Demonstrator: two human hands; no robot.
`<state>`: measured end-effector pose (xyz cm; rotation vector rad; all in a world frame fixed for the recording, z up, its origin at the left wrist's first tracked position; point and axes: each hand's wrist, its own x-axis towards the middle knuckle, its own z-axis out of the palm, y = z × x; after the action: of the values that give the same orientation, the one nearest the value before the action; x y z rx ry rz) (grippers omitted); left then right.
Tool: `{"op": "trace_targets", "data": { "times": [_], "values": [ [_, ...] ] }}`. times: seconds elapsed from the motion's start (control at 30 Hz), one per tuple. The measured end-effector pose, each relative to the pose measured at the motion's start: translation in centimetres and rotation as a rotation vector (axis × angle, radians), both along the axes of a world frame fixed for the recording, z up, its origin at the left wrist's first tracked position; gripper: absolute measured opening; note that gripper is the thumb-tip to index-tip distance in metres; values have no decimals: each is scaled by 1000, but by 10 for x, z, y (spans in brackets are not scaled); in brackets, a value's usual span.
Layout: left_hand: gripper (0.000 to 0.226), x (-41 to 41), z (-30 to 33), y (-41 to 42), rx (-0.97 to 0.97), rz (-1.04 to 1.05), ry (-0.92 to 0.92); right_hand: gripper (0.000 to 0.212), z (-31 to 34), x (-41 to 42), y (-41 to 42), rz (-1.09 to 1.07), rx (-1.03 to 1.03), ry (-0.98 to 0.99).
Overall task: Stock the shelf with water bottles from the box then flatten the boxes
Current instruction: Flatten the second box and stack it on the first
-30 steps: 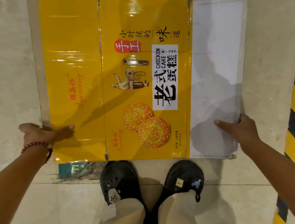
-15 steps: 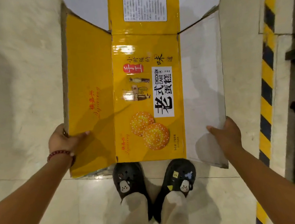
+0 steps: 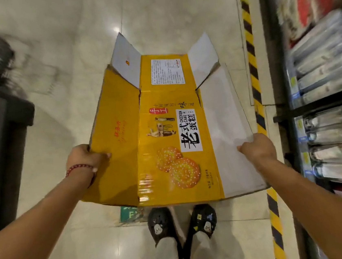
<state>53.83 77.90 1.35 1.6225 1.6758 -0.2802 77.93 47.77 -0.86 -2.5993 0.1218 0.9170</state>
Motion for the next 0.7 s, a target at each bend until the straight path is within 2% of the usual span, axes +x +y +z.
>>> {"op": "trace_targets", "data": {
  "times": [0.17,0.3,0.47,0.7],
  "values": [
    [55,13,104,22,0,-30,-13,46,110,18,13,34,-11,-8],
    [38,13,195,27,12,-75,-55,41,205,25,15,72,-37,-17],
    [51,21,299,44,50,-129,-102,37,317,39,23,78,-40,-73],
    [38,54,410,67,144,-140,-210,65,421,60,32,6,86,-130]
  ]
}}
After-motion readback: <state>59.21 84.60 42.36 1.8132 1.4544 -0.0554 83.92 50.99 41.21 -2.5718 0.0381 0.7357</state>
